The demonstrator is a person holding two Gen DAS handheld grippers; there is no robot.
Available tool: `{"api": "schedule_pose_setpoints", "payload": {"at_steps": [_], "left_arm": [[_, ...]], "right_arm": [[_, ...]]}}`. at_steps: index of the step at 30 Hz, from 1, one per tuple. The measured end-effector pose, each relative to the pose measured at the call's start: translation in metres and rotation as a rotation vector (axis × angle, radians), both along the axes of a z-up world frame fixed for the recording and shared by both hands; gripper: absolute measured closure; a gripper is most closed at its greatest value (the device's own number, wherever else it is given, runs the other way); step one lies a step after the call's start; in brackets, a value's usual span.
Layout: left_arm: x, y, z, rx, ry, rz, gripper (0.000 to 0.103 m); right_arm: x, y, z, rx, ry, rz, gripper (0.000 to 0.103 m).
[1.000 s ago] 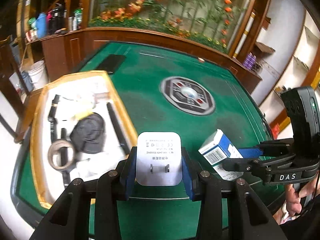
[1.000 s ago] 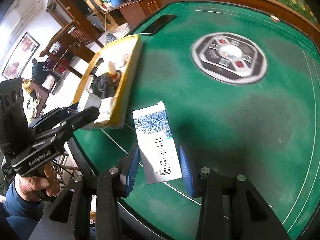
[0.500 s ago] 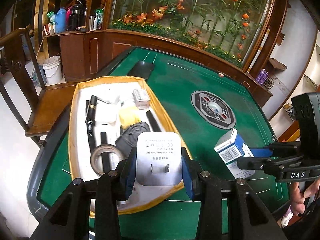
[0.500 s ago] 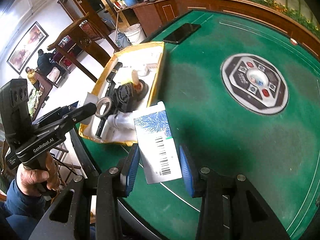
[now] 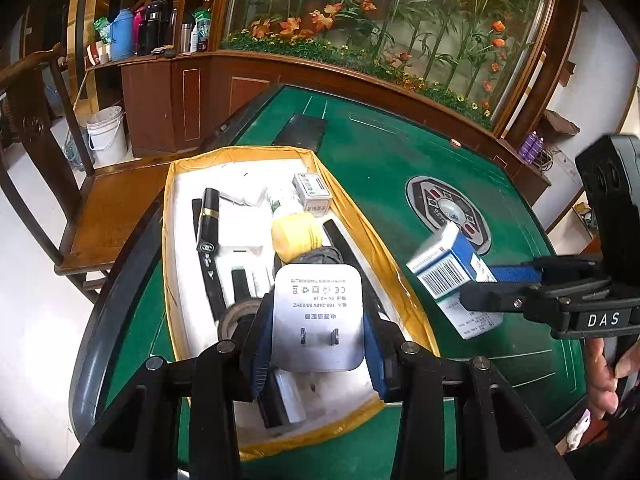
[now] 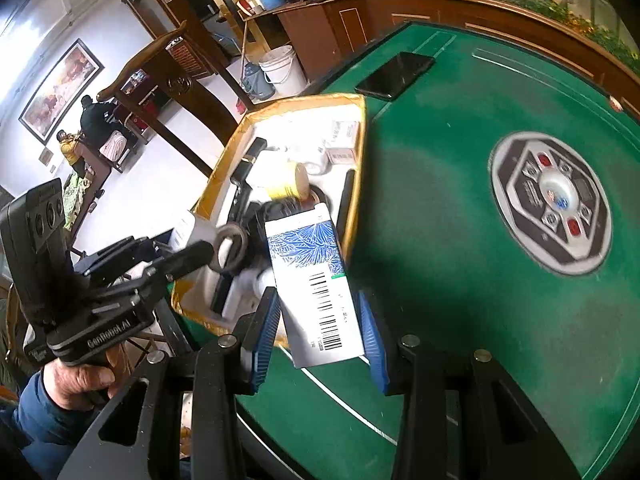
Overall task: Organize rigid objects
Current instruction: 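Carry white charger and blue-and-white box over the tray, then lower charger and box into the tray and open both tools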
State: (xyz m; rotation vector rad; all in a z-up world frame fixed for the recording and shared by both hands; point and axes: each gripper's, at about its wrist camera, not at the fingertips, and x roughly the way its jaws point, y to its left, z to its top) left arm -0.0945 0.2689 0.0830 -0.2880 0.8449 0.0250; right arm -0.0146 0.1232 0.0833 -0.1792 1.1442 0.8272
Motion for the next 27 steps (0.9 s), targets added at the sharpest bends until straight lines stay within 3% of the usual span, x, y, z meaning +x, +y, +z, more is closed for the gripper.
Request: {"api": "schedule_pose_setpoints", "payload": {"at_steps": [15, 27], "left_arm": [[0.044, 0.021, -0.026, 0.008, 0.070, -0.002, 0.061], [0.043, 0.025, -0.039, 0.016, 0.081, 0.011, 0.061]], "right_arm": [[0.056, 0.086, -0.007, -0.035, -0.003, 0.005, 0.064], [0.077, 0.128, -0.025, -0.082, -0.022, -0.003, 0.065]]}}
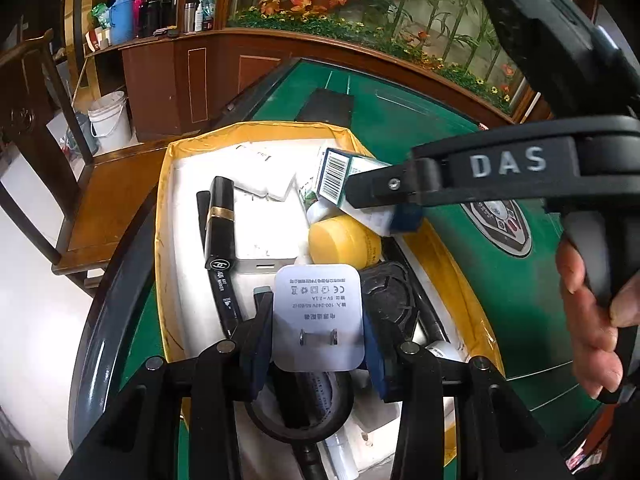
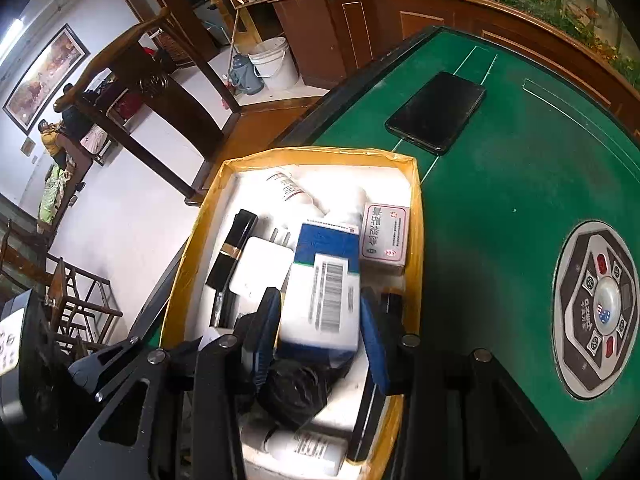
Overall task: Organize rigid objects
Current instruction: 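Lower charger and box into the tray and open both tools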
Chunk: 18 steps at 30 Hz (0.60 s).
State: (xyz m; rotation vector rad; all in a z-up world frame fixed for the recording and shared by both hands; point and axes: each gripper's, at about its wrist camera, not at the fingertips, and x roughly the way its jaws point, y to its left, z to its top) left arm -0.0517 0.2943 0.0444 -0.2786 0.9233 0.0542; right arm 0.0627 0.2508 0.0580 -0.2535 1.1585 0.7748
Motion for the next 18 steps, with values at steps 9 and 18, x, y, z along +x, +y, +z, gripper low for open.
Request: {"api": "schedule_pose_setpoints", "payload": {"at_steps": [9, 18], "left_arm": [[0.001, -0.001, -0.001, 0.040, -0.014, 0.009, 0.061], [-0.001, -0.002, 0.000, 0.039, -0.027, 0.014, 0.051]], "right_arm": [[0.001, 0.014, -0.011, -0.022, -0.002, -0.004, 0.065], [-0.006, 0.011, -0.009, -0.021, 0.005, 0.005, 0.061]]}}
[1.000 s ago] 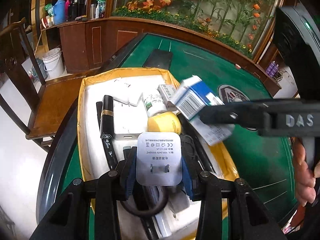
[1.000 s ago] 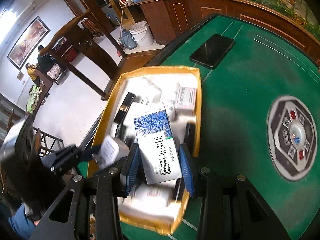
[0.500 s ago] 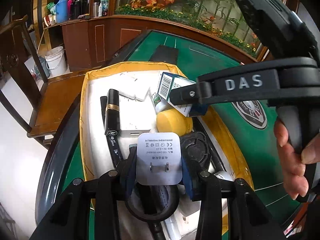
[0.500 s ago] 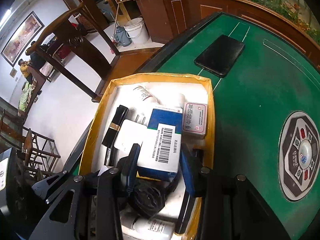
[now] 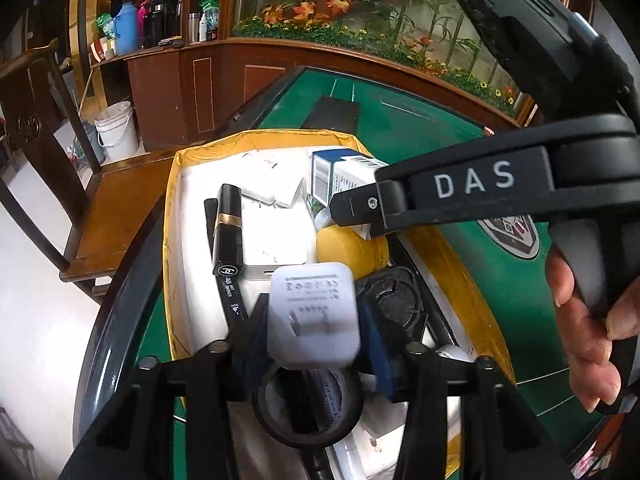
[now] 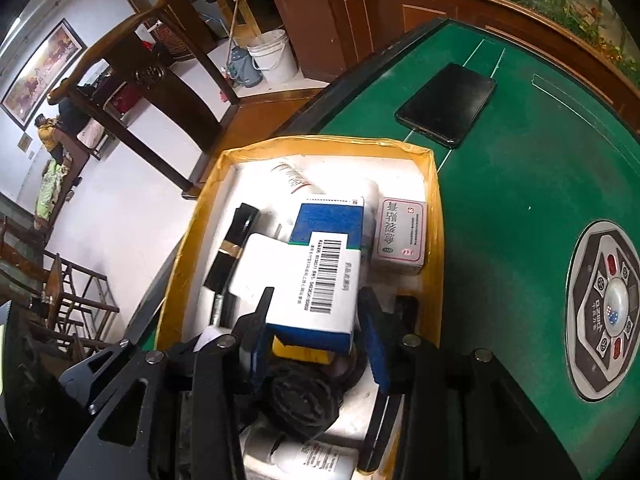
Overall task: Organize rigid objects
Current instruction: 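Lower charger and box into the tray and open both tools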
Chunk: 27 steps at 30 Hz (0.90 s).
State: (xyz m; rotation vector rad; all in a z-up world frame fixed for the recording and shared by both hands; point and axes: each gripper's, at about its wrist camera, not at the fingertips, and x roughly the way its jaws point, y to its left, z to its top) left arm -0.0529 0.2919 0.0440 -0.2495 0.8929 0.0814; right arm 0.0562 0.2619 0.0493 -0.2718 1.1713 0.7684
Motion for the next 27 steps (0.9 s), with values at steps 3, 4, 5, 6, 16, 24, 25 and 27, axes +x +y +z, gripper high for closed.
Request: {"api": "schedule_pose_setpoints", "payload": {"at_steps": [3, 4, 5, 6, 16, 24, 25, 27], "left_arm": [[-0.001, -0.002, 0.002, -0.002, -0.008, 0.000, 0.045], [-0.001, -0.003, 0.003, -0.003, -0.010, 0.000, 0.041], [-0.002, -0.005, 0.004, -0.002, -0.012, 0.002, 0.038], [-0.002, -0.005, 0.006, 0.000, -0.016, 0.004, 0.037], [-0.011, -0.020, 0.022, 0.015, -0.076, 0.023, 0.004], [-0.029, -0.036, 0.040, 0.032, -0.131, 0.090, 0.003], [-0.031, -0.039, 0.041, 0.033, -0.135, 0.102, 0.002], [-0.036, -0.044, 0.044, 0.038, -0.133, 0.119, 0.001]], "right_arm": [[-0.005, -0.005, 0.005, 0.000, -0.021, -0.005, 0.054], [-0.005, -0.006, 0.006, 0.003, -0.020, -0.007, 0.051], [-0.006, -0.009, 0.008, 0.005, -0.021, -0.013, 0.050], [-0.007, -0.012, 0.010, 0.007, -0.023, -0.019, 0.050], [-0.018, -0.038, 0.028, 0.032, -0.038, -0.042, 0.041], [-0.029, -0.066, 0.049, 0.093, -0.045, -0.020, 0.037], [-0.030, -0.068, 0.053, 0.093, -0.053, -0.011, 0.037], [-0.032, -0.076, 0.062, 0.113, -0.061, 0.002, 0.037]]}}
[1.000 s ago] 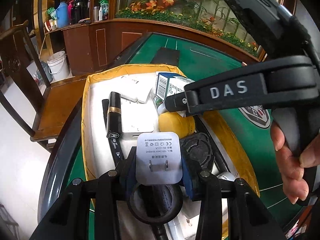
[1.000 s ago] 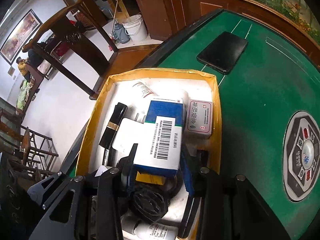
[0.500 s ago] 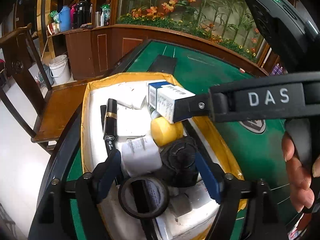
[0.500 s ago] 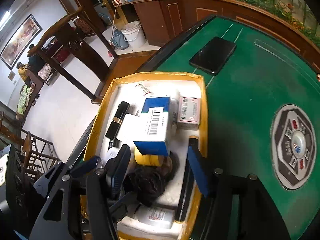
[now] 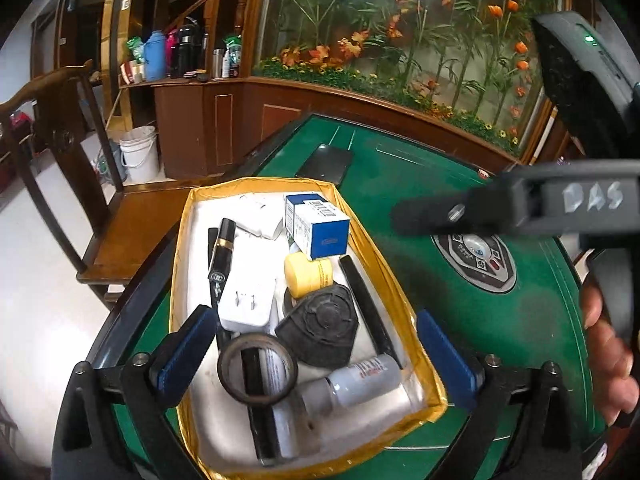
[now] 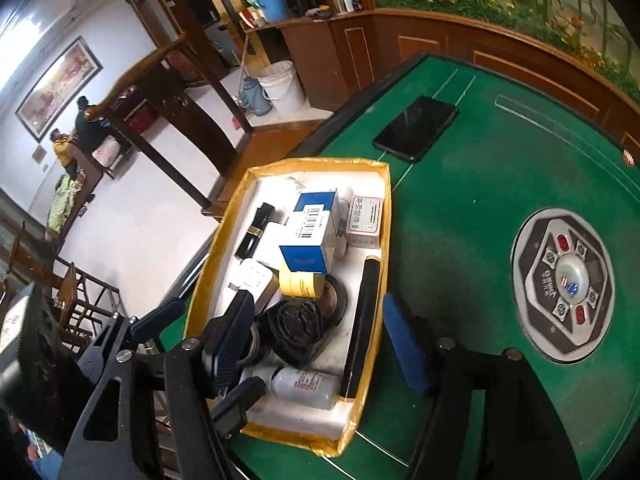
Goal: Organize rigid objects
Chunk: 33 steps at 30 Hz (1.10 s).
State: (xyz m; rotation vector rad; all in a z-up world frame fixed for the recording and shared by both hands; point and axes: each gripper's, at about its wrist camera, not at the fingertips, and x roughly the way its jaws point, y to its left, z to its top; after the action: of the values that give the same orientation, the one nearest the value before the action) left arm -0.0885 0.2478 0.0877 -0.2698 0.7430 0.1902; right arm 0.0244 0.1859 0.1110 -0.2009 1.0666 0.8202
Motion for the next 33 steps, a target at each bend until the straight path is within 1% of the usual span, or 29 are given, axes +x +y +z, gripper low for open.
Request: {"api": "schedule_pose_setpoints", "payload": {"at_steps": [3, 6, 7, 10, 12, 14, 17, 19, 23, 26, 30, 32, 33], "left_arm": [[-0.005, -0.011, 0.004, 0.018, 0.015, 0.027, 0.001], [-0.014, -0.024, 0.012, 0.029, -0.013, 0.036, 0.001], [-0.017, -0.030, 0.014, 0.034, -0.023, 0.038, 0.001], [-0.020, -0.040, 0.017, 0.030, -0.016, 0.050, 0.001], [-0.022, -0.047, 0.022, 0.036, 0.000, 0.057, 0.001], [-0.028, -0.053, 0.029, 0.073, 0.002, 0.081, 0.001], [-0.036, -0.055, 0.038, 0.064, 0.000, 0.094, 0.001], [-0.041, -0.056, 0.045, 0.057, -0.010, 0.106, 0.001], [-0.053, -0.055, 0.057, 0.052, -0.008, 0.136, 0.001], [-0.068, -0.054, 0.072, 0.057, -0.041, 0.145, 0.001], [-0.093, -0.053, 0.102, 0.174, -0.084, 0.203, 0.001], [-0.105, -0.054, 0.119, 0.245, -0.099, 0.258, 0.001], [-0.109, -0.053, 0.125, 0.260, -0.100, 0.270, 0.001]], "right_arm": [[-0.003, -0.019, 0.014, 0.042, -0.016, 0.005, 0.030], [-0.007, -0.041, 0.022, 0.060, -0.032, 0.006, 0.028], [-0.010, -0.049, 0.024, 0.067, -0.042, 0.006, 0.023], [-0.019, -0.078, 0.024, 0.081, -0.074, -0.002, 0.017], [-0.025, -0.095, 0.021, 0.076, -0.071, -0.009, 0.017], [-0.033, -0.111, 0.018, 0.080, -0.064, -0.009, 0.017], [-0.044, -0.130, 0.010, 0.085, -0.036, 0.001, 0.017], [-0.050, -0.137, 0.003, 0.081, -0.007, 0.011, 0.017], [-0.061, -0.143, -0.004, 0.079, 0.010, 0.018, 0.017], [-0.067, -0.144, -0.005, 0.080, 0.023, 0.028, 0.017], [-0.074, -0.138, -0.003, 0.084, 0.023, 0.050, 0.017], [-0.078, -0.133, 0.001, 0.092, 0.019, 0.071, 0.017], [-0.080, -0.130, 0.002, 0.092, 0.015, 0.079, 0.017]]}}
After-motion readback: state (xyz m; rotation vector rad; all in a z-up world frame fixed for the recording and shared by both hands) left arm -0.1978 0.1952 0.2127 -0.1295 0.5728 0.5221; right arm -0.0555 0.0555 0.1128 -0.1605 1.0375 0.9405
